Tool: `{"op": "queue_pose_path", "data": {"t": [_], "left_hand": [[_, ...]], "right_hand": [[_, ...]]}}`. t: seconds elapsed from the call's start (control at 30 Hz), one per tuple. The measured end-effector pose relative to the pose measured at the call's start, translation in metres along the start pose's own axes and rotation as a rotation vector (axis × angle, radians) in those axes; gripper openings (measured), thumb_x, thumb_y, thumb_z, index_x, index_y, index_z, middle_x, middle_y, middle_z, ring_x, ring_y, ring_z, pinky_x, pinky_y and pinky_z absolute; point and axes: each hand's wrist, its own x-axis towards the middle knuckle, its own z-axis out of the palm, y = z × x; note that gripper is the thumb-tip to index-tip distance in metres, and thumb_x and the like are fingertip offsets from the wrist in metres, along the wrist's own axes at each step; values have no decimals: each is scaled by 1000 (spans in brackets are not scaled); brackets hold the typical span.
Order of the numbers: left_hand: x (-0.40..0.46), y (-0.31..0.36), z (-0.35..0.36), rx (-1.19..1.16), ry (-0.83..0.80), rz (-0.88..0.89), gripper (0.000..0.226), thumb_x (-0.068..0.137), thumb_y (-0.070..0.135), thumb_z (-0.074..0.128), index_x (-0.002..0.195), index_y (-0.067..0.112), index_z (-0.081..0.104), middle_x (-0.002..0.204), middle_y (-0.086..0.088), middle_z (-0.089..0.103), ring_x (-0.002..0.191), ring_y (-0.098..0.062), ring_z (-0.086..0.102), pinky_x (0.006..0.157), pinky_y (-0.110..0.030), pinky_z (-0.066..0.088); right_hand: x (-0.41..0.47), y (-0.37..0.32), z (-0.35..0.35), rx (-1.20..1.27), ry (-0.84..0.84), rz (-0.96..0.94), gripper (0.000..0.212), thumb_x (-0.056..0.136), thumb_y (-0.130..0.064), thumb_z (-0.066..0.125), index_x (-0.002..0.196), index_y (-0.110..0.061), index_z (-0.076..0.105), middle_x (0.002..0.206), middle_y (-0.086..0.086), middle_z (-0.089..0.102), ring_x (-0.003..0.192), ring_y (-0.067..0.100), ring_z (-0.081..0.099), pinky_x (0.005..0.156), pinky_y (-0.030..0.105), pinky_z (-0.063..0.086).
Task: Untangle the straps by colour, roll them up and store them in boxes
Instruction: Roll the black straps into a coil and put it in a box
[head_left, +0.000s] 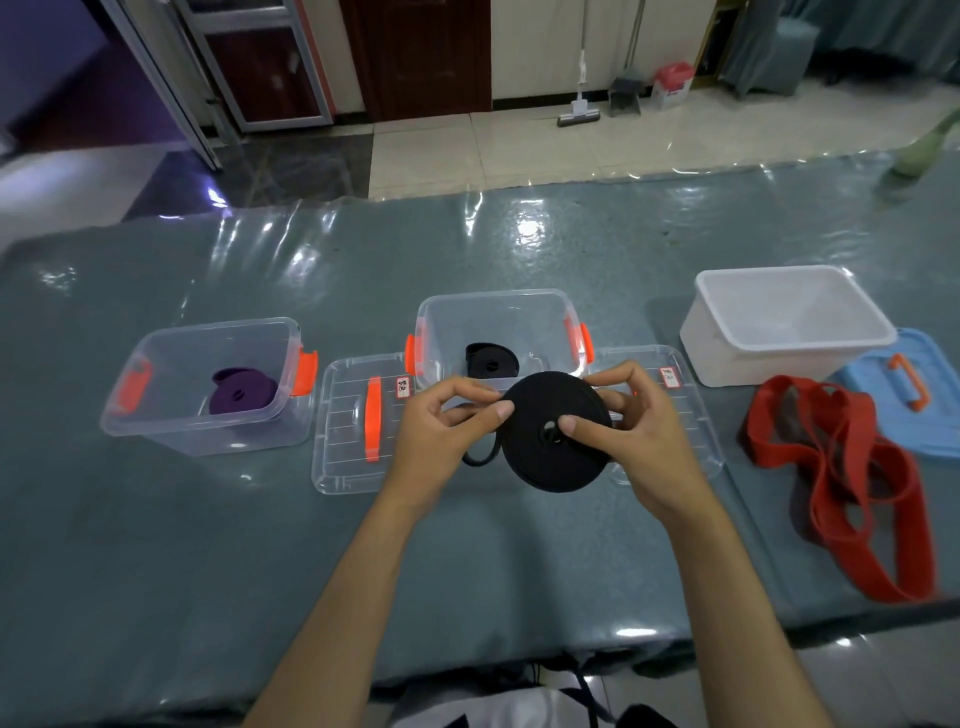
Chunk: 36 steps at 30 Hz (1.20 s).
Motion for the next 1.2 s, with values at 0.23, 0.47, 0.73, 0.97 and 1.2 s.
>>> {"op": "queue_pose_path", "data": {"t": [0.23,0.47,0.73,0.97,1.2], "left_hand": [[4,-14,5,11,47,-5,23,90,24,82,111,31,82,116,5,80,108,-12,76,83,-18,57],[22,-23,18,-75,319,22,19,85,9,89,97,15,75,102,-2,81,94,-13,78,81,-22,60],[59,-27,26,-440,355,-167,26,93,-6,73,114,11,76,117,-3,79,107,-22,77,82,-32,63],[115,-30,20,-474,459,-450,25,91,-3,77,112,11,72,123,-14,76,113,-31,75,82,-33,66],[184,-64,4,-248,509,-517,38,89,-12,76,125,-1,70,111,-16,74,98,-26,72,65,-21,62]], "right_hand": [[18,12,3,110,92,72,48,69,-27,95,107,-27,66,109,12,81,90,35,80,65,41,64],[48,14,12,176,146,90,43,72,-18,91,107,-29,68,106,13,81,94,33,79,68,38,63],[94,24,25,255,216,121,42,80,-11,87,112,-25,64,106,10,81,91,23,79,63,28,60],[143,54,37,282,338,167,40,77,-14,89,103,-34,66,133,17,71,105,30,78,70,37,64],[198,98,32,148,407,423,24,94,-1,74,100,-17,58,101,7,68,100,30,70,82,54,63]]}}
